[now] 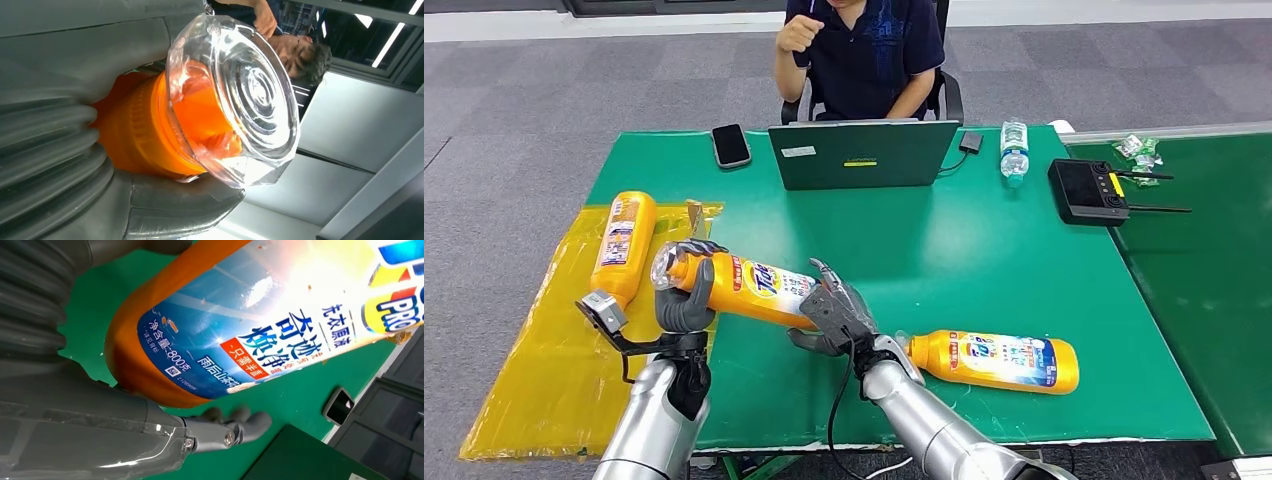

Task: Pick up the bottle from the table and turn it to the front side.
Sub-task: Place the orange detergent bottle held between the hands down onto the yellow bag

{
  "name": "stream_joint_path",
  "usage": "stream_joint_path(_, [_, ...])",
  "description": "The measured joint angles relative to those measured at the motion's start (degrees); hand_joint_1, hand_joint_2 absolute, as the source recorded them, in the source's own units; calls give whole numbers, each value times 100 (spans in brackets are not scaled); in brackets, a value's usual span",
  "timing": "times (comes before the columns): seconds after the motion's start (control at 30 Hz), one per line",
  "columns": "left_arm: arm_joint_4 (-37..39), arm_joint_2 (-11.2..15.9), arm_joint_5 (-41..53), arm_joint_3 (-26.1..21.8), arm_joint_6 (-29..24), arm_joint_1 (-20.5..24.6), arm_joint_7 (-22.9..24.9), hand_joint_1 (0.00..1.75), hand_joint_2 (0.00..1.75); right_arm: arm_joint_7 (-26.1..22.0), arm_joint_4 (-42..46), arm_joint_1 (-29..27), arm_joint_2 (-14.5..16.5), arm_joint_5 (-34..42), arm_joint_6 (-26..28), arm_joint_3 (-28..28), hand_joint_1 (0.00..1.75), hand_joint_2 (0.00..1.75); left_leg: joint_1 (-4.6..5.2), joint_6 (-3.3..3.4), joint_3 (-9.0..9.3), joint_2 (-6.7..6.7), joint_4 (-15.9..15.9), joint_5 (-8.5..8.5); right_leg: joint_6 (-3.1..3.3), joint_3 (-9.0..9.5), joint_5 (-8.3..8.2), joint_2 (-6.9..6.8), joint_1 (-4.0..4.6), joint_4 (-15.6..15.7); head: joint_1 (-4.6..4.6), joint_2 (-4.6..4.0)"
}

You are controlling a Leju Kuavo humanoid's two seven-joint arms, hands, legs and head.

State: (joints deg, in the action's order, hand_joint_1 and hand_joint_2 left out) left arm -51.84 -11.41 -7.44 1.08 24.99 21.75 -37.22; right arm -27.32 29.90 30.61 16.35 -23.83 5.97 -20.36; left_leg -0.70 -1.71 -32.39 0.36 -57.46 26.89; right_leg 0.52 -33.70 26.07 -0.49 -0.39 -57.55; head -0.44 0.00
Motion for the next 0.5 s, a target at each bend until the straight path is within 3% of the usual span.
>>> stream_joint_path(0.23, [-293,109,467,-39,-667,-53,0,175,175,-13,-16,2,-1,169,42,-95,0,175,-1,0,-1,-1,0,0,0,-2,0,-3,1,0,-1,0])
stream_joint_path(0.5, [-1181,572,1431,-15,-2332,-138,0,175,175,-37,-17,-1,-15,224,25,-158,0,175,-2,-2,-2,3,0,-2,1,-8,0,-1,6,-1,-1,0])
